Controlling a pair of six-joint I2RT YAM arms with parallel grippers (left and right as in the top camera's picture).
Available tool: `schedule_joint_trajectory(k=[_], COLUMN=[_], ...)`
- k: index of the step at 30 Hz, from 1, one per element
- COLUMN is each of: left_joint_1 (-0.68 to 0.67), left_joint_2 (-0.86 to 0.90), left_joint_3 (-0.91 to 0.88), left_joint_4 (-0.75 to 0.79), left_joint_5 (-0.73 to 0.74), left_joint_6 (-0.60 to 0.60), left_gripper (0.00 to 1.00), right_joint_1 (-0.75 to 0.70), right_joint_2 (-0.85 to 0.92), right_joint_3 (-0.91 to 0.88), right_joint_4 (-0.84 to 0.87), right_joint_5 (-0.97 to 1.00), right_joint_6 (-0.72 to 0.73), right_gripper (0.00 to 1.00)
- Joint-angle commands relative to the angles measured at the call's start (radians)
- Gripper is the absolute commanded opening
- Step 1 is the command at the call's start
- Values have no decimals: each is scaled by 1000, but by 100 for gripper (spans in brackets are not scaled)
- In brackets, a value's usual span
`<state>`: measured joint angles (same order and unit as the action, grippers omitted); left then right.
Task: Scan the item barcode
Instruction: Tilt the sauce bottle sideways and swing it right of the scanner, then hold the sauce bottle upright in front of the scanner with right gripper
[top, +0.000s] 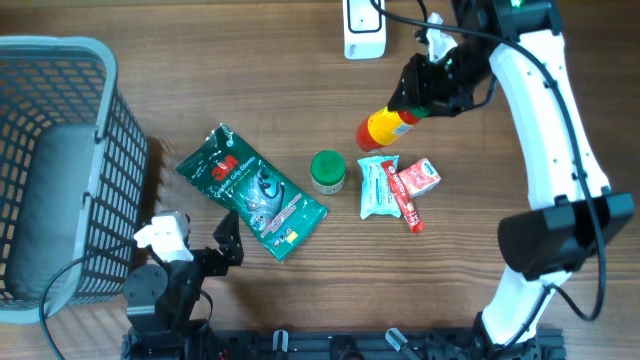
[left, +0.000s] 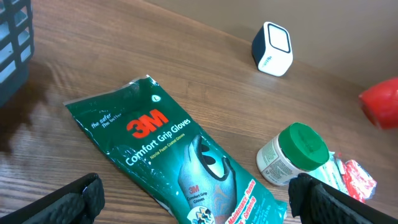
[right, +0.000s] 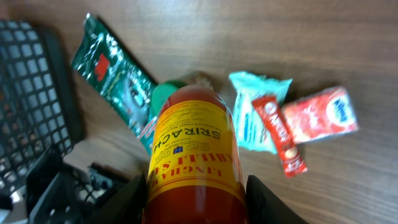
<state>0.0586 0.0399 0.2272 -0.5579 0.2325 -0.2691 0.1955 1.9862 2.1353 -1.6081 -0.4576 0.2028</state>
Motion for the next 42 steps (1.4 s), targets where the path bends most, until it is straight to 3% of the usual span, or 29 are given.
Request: schedule_joint_trajectory(k=[1, 9, 17, 19, 25, 32, 35, 42], left_joint_1=[-5, -5, -5, -4, -5, -5, -5, -5], left_joint_2=[-10, -10, -10, -10, -10, -10, -10, -10], left_joint_3=[-8, -8, -8, -8, -8, -8, -8, -8], left_joint_4=[3, 3, 3, 3, 3, 3, 3, 3], left_joint_5=[-6, -6, -6, -6, -6, -6, -6, -6], left_joint_6=[-8, -8, -8, -8, -8, -8, -8, -8], left_gripper=[100, 100, 100, 100, 100, 100, 100, 100], right_joint_1=[3, 3, 3, 3, 3, 3, 3, 3], right_joint_2=[-146, -409, -511, -511, -509, -491, -432, -240], right_joint_3=[-144, -563, -621, -623, -623, -623, -623, -623], right_joint_4=[-1, -1, 60, 269, 591, 779, 803, 1100], right_joint_5=[-76, -172, -136, -37, 188, 459, 678, 769], right_joint_6=[-21, -76, -65, 2, 147, 170, 288, 339], right_gripper=[41, 40, 37, 29, 31, 31, 31, 39])
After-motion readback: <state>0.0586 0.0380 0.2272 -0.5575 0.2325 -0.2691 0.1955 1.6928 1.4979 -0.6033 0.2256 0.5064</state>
